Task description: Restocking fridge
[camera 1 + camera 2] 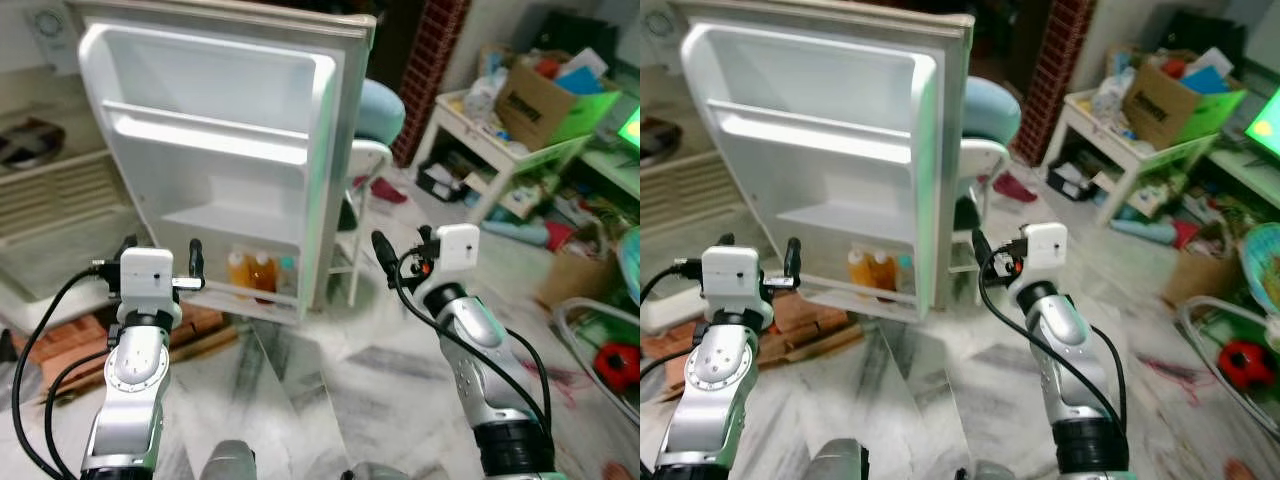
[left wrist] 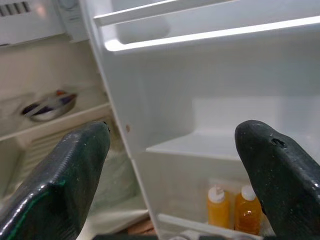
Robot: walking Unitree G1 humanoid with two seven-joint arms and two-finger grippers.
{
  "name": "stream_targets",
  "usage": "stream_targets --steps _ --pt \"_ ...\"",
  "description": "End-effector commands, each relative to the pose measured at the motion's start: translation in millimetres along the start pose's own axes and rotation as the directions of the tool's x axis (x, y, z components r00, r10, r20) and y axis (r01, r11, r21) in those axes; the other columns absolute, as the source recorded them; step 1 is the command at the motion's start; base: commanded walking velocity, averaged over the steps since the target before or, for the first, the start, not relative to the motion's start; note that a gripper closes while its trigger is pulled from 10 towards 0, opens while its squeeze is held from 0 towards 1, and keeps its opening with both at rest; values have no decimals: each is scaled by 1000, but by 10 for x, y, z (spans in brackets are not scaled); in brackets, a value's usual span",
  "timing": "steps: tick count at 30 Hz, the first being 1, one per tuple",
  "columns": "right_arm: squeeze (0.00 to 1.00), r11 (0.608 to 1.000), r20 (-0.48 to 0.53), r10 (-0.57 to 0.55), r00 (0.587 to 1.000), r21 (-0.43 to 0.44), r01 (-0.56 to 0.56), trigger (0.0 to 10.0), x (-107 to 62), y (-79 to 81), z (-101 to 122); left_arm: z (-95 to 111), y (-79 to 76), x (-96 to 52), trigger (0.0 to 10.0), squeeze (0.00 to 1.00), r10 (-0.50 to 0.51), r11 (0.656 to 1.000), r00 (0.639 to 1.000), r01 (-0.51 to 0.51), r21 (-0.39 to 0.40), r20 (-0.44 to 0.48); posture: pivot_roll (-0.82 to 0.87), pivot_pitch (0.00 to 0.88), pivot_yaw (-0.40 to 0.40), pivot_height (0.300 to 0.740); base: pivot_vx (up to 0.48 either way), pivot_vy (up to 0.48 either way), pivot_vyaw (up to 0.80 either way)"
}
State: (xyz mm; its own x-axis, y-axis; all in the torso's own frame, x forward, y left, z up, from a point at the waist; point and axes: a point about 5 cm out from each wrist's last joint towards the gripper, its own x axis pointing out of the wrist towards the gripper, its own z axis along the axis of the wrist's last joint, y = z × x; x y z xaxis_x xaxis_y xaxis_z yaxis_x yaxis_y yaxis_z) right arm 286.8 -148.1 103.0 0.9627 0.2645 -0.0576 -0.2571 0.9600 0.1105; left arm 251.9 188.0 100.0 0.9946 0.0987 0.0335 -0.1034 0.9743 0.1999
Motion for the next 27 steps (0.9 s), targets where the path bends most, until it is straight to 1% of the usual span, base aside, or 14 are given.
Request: stream_targets --steps 1,5,9,13,15,19,20,27 --pt "0 1000 4 -3 1000 2 3 10000 -20 -45 9 11 -50 2 10000 0 -21 1000 1000 21 -1 5 23 31 -80 740 0 -274 0" --pt "0 999 -24 45 999 13 -45 10000 -38 -5 -42 -2 -55 -4 10000 0 -22 1000 1000 22 0 0 23 31 -81 740 0 -273 0" --pt "0 997 -33 72 997 12 -71 10000 -46 21 -57 -10 -58 -8 10000 0 -23 1000 1000 23 0 -3 23 31 -81 740 0 -271 0" --pt "0 995 -21 104 994 1 -104 10000 -37 54 -36 -14 -65 -11 10000 0 -27 1000 1000 27 6 -6 24 32 -80 740 0 -274 788" --pt "0 993 -2 117 993 -25 -117 10000 -22 62 0 -10 -53 -5 10000 0 -23 1000 1000 23 20 -3 24 33 -80 740 0 -294 784" --pt "0 992 5 123 992 -37 -122 10000 -17 66 15 -9 -46 -2 10000 0 -20 1000 1000 20 23 -2 24 33 -80 740 0 -307 781" --pt "0 990 7 129 992 -52 -129 10000 -12 70 25 -10 -37 1 10000 0 -17 1000 1000 17 25 -2 26 35 -81 740 0 -307 781" --pt "0 989 6 137 991 -56 -136 10000 -13 90 22 -21 -25 -6 10000 0 -7 1000 1000 7 22 -5 27 38 -84 740 0 -294 781"
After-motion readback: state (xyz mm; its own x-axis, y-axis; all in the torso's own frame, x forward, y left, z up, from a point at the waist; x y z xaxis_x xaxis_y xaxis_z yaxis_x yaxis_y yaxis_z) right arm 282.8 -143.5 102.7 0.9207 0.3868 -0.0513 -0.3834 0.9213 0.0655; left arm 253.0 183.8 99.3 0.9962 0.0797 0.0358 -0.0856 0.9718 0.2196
